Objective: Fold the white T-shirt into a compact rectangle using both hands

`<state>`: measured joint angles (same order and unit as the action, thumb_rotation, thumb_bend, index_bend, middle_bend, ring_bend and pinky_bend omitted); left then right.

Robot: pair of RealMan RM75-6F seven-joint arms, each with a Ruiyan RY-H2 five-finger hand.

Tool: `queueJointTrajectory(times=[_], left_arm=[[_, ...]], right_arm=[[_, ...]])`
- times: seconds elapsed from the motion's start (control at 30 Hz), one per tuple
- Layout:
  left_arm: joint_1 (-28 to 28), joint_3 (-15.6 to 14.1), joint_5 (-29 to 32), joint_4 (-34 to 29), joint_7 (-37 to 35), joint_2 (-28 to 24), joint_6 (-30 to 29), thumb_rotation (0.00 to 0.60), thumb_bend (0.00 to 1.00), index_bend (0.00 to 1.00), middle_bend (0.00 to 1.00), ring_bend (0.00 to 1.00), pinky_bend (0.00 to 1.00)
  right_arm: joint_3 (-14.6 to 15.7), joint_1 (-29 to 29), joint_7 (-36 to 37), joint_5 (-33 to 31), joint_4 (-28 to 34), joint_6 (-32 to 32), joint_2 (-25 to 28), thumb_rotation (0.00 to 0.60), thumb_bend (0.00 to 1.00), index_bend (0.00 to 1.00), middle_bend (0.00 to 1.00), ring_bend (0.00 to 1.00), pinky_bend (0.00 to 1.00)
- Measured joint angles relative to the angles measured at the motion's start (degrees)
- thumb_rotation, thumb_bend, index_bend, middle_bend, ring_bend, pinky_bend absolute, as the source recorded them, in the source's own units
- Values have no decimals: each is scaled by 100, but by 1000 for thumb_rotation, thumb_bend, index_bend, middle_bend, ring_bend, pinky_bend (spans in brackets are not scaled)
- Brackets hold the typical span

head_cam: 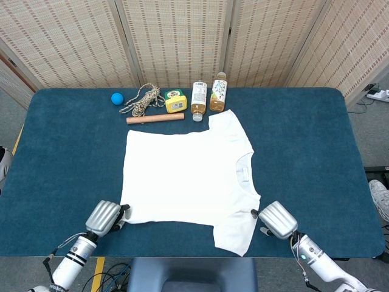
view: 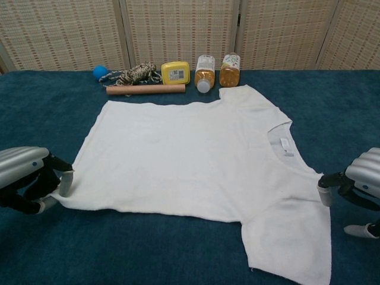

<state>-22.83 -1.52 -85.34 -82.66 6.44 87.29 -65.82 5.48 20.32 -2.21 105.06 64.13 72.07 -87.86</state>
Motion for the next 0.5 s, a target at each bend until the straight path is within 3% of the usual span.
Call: queueJointTrajectory(times=[0.5], left_arm=[[-5,25,55,18,24,24,29,600,502,610,894,797,933]], right_arm=[[5,221,54,-182,-107,-167,-152,600,143,503,883,900,995]])
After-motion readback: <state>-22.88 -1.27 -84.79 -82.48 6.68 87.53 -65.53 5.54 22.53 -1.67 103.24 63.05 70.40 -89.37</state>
